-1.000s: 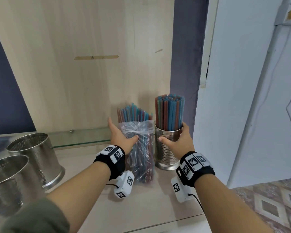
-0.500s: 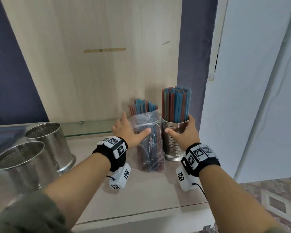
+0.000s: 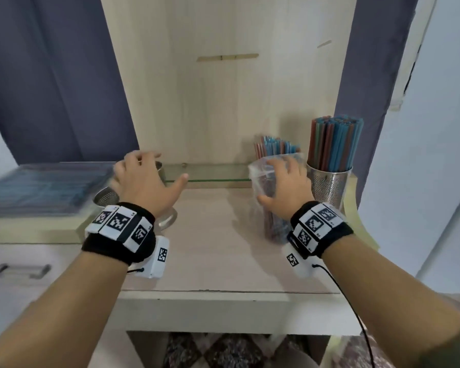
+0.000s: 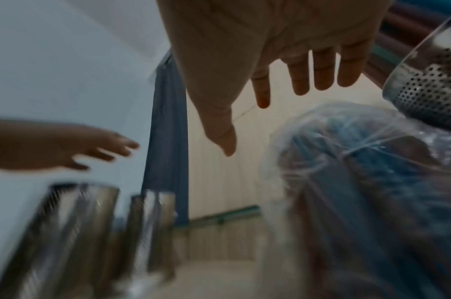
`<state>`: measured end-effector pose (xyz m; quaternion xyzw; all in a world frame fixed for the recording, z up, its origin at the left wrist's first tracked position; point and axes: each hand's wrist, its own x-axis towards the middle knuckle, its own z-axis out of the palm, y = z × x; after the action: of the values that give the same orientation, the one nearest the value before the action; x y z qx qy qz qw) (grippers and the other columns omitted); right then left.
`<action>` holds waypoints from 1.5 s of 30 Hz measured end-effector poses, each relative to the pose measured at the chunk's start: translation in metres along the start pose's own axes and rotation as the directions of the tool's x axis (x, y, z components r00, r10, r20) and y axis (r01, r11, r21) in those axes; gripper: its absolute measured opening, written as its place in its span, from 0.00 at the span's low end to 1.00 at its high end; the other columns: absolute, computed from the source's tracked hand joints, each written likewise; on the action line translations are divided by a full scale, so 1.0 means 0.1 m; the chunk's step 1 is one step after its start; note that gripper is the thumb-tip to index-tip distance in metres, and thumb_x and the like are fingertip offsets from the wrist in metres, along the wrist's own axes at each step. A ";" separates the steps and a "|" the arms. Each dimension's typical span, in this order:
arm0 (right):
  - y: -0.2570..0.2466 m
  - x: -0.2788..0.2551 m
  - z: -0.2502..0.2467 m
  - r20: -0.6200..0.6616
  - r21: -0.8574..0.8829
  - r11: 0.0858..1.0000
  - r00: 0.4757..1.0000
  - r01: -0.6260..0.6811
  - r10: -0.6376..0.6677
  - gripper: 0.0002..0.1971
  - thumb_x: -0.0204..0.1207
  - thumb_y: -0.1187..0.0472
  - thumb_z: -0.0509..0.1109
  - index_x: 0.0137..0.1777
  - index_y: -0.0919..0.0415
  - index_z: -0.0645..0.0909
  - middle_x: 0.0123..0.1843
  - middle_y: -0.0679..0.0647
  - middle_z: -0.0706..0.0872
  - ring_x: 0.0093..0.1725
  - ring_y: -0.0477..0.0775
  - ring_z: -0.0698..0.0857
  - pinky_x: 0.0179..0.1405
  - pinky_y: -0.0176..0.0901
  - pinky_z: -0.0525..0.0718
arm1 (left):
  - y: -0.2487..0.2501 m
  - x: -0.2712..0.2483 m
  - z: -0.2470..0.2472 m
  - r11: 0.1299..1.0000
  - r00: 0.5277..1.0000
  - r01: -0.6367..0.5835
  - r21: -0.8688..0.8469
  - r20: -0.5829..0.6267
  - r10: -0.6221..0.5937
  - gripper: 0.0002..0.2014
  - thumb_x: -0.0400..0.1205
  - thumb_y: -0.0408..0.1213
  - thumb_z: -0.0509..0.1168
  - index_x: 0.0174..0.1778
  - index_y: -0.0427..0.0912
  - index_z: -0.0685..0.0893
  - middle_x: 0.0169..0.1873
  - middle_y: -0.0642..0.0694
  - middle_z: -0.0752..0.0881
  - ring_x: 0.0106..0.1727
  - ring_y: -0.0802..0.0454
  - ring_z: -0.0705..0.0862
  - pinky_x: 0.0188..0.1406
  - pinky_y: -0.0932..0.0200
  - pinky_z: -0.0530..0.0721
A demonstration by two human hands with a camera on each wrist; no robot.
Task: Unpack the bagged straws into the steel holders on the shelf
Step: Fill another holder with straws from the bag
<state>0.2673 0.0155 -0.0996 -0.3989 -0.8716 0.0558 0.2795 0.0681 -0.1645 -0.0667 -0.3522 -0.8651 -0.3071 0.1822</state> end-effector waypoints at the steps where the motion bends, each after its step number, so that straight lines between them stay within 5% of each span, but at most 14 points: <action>1: 0.01 0.04 0.05 0.045 -0.105 0.994 0.999 0.022 -0.017 0.43 0.70 0.44 0.76 0.82 0.51 0.60 0.85 0.63 0.55 0.83 0.67 0.57 0.76 0.67 0.65 | -0.13 -0.01 -0.03 0.999 0.999 0.034 0.030 -0.005 -0.034 0.36 0.73 0.62 0.71 0.74 0.49 0.72 0.75 0.39 0.66 0.75 0.35 0.63 0.72 0.36 0.62; 4: 0.12 0.13 0.15 0.153 -0.302 0.951 0.988 0.061 -0.014 0.51 0.68 0.40 0.77 0.85 0.44 0.50 0.88 0.62 0.45 0.84 0.70 0.52 0.78 0.70 0.62 | -0.46 -0.04 -0.07 0.987 0.991 0.128 0.097 0.036 -0.132 0.42 0.69 0.65 0.73 0.75 0.48 0.70 0.77 0.36 0.64 0.76 0.32 0.63 0.72 0.34 0.65; 8: 0.16 0.16 0.21 0.166 -0.336 0.942 0.985 0.022 0.036 0.52 0.68 0.41 0.78 0.86 0.42 0.49 0.87 0.61 0.47 0.84 0.70 0.54 0.76 0.69 0.67 | -0.69 -0.06 -0.09 0.982 0.975 0.187 0.005 0.124 -0.186 0.51 0.65 0.65 0.76 0.79 0.44 0.64 0.76 0.32 0.67 0.76 0.32 0.66 0.74 0.36 0.70; 17: 0.16 0.13 0.22 0.124 -0.338 0.941 0.991 -0.013 0.058 0.51 0.67 0.41 0.79 0.85 0.45 0.53 0.86 0.60 0.53 0.82 0.67 0.59 0.76 0.65 0.68 | -0.39 -0.12 0.20 0.940 0.965 0.038 -0.338 0.255 0.053 0.61 0.52 0.67 0.81 0.80 0.52 0.62 0.72 0.50 0.77 0.70 0.50 0.78 0.71 0.47 0.77; 25: 0.24 0.11 0.17 0.094 -0.074 0.995 0.993 -0.070 0.076 0.45 0.68 0.43 0.79 0.82 0.48 0.60 0.81 0.58 0.64 0.77 0.66 0.65 0.75 0.62 0.69 | 0.06 0.10 0.66 0.881 0.930 0.013 -0.474 0.330 0.164 0.67 0.53 0.60 0.85 0.85 0.49 0.53 0.75 0.47 0.75 0.74 0.49 0.75 0.71 0.57 0.70; 29: 0.24 0.17 0.18 0.090 0.072 0.980 0.979 -0.188 0.181 0.51 0.73 0.34 0.71 0.86 0.59 0.51 0.85 0.62 0.59 0.81 0.69 0.63 0.78 0.61 0.66 | 0.16 0.28 0.87 0.870 0.922 0.042 -0.491 0.354 0.156 0.72 0.51 0.62 0.85 0.86 0.48 0.47 0.78 0.44 0.72 0.77 0.47 0.72 0.76 0.52 0.69; 33: 0.20 0.27 0.19 0.095 0.114 0.952 0.957 -0.284 0.274 0.51 0.76 0.33 0.65 0.86 0.66 0.48 0.86 0.65 0.55 0.81 0.71 0.63 0.78 0.59 0.65 | 0.18 0.35 0.99 0.848 0.930 0.047 -0.528 0.333 0.156 0.69 0.55 0.57 0.86 0.85 0.45 0.50 0.77 0.44 0.73 0.76 0.48 0.72 0.72 0.56 0.68; 38: 0.18 0.35 0.26 0.051 0.066 0.930 0.932 -0.362 0.359 0.54 0.73 0.31 0.67 0.84 0.72 0.52 0.81 0.71 0.61 0.79 0.70 0.65 0.78 0.57 0.66 | 0.10 0.36 1.15 0.813 0.946 0.025 -0.581 0.278 0.169 0.54 0.55 0.53 0.87 0.74 0.45 0.68 0.60 0.54 0.82 0.62 0.55 0.82 0.60 0.62 0.75; 45: 0.10 0.45 0.32 0.061 -0.004 0.934 0.932 -0.357 0.357 0.53 0.72 0.30 0.67 0.83 0.71 0.54 0.80 0.70 0.60 0.77 0.70 0.68 0.77 0.56 0.69 | 0.05 0.35 1.29 0.777 0.956 0.003 -0.629 0.229 0.181 0.53 0.57 0.53 0.86 0.75 0.48 0.66 0.61 0.56 0.82 0.60 0.56 0.82 0.60 0.61 0.76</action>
<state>0.2332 0.0586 -0.1101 -0.5476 -0.7925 0.1210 0.2396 0.0348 -0.0589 -0.1422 -0.4728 -0.7138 -0.5140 -0.0526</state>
